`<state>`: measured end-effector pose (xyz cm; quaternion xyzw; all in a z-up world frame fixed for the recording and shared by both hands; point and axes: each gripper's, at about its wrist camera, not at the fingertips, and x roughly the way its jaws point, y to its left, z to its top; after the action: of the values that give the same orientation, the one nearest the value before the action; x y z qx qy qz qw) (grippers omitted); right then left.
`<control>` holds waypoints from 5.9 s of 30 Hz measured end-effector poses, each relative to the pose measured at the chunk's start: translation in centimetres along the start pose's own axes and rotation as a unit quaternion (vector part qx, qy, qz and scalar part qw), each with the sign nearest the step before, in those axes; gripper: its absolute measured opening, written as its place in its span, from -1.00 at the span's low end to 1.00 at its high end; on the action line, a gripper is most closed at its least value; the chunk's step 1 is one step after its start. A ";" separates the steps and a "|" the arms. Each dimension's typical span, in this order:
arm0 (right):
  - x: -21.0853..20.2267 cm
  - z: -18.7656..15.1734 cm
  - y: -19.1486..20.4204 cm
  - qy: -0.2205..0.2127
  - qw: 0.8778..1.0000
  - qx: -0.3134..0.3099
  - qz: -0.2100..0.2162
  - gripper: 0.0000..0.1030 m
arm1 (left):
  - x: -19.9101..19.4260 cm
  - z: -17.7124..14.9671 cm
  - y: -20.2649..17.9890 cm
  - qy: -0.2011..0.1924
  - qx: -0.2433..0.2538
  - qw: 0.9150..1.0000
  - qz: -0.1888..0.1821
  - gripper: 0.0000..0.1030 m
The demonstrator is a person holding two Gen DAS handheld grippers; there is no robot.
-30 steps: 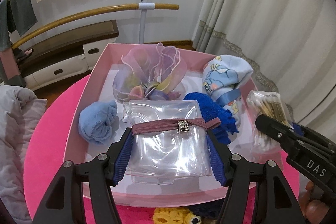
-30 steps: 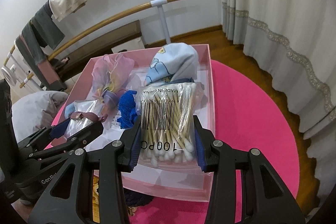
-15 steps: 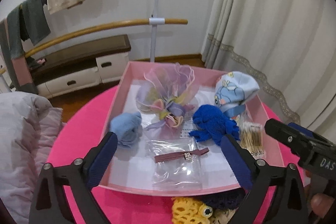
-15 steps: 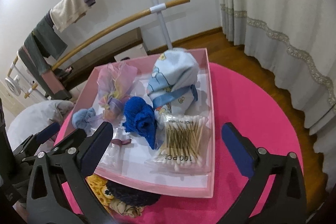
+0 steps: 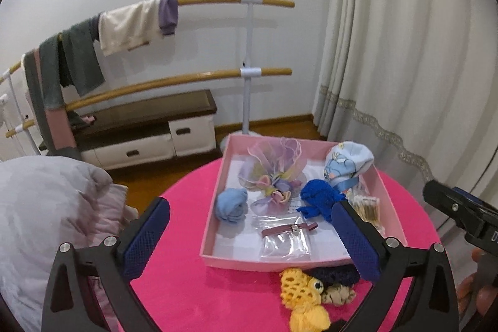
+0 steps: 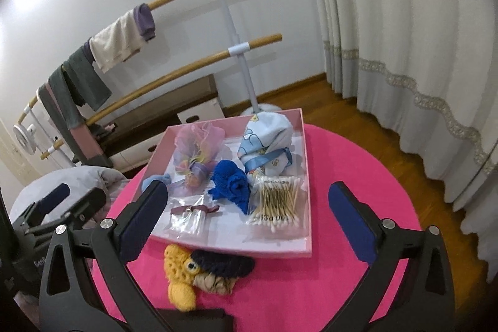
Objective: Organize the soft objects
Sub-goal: 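Withdraw both tools from the box and move toward the black band, then grasp the black fabric band with the left tool while the right tool grasps the beige scrunchie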
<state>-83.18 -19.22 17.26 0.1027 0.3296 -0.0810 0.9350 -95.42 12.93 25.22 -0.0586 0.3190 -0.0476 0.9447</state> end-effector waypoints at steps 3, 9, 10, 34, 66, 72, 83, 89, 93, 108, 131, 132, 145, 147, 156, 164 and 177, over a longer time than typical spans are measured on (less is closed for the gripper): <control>-2.4 -0.7 0.6 -0.013 1.000 -0.005 -0.007 1.00 | -2.8 -0.6 0.4 -0.015 -0.002 1.000 0.001 1.00; -6.8 -1.7 1.7 -0.043 0.999 -0.016 -0.009 1.00 | -7.8 -2.2 0.7 -0.043 -0.007 0.999 0.004 1.00; -7.4 -1.9 1.9 -0.049 0.999 -0.017 -0.008 1.00 | -8.6 -2.5 0.8 -0.045 -0.008 0.999 0.003 1.00; -18.3 -8.6 6.1 -0.115 0.991 -0.062 -0.028 1.00 | -19.1 -11.0 0.7 -0.075 -0.008 0.997 0.015 1.00; -18.4 -10.5 5.5 -0.105 0.992 -0.060 -0.039 1.00 | -18.0 -13.2 -0.3 -0.058 -0.007 0.998 0.014 1.00; -18.4 -10.5 5.5 -0.106 0.992 -0.059 -0.038 1.00 | -17.5 -13.3 -0.2 -0.058 -0.015 0.998 0.016 1.00; -17.1 -9.8 5.0 -0.096 0.993 -0.051 -0.044 1.00 | -14.9 -13.4 0.3 -0.040 -0.023 0.999 0.023 1.00; -15.2 -9.7 4.3 -0.076 0.995 -0.045 -0.049 1.00 | -12.1 -13.6 0.6 -0.013 -0.020 1.000 0.017 1.00; -13.5 -9.8 3.7 -0.058 0.996 -0.040 -0.052 1.00 | -9.4 -13.9 0.0 0.011 -0.009 1.000 0.000 1.00; -6.7 -11.1 1.3 0.019 0.998 -0.022 -0.062 1.00 | 1.0 -16.1 -2.8 0.082 0.127 0.987 -0.062 1.00; -0.4 -12.8 0.1 0.086 0.995 -0.013 -0.058 1.00 | 7.2 -20.9 -2.9 0.156 0.201 0.958 -0.130 0.40; -0.2 -12.9 0.0 0.088 0.994 -0.012 -0.058 1.00 | 7.1 -20.9 -2.8 0.157 0.198 0.959 -0.130 0.38; 1.6 -13.9 0.2 0.104 0.993 -0.016 -0.050 1.00 | 3.4 -22.5 0.8 0.160 0.150 0.967 -0.133 -0.11; 1.9 -13.9 0.6 0.107 0.993 -0.020 -0.046 1.00 | 2.5 -22.4 1.5 0.158 0.143 0.968 -0.134 -0.31; 2.7 -13.7 3.0 0.106 0.993 -0.040 -0.032 0.97 | 1.1 -22.9 3.1 0.143 0.147 0.971 -0.126 -0.60; 2.9 -13.6 2.7 0.112 0.992 -0.037 -0.040 0.97 | 3.2 -23.2 1.0 0.164 0.147 0.967 -0.131 -0.62; 7.8 -13.1 3.8 0.119 0.992 -0.038 -0.024 0.40 | -1.1 -22.0 5.6 0.158 0.083 0.977 -0.118 -0.81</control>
<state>-84.22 -13.00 2.83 0.0677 0.4440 -0.0783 0.8900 -109.37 16.89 7.75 -0.0091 0.4498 -0.1942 0.8717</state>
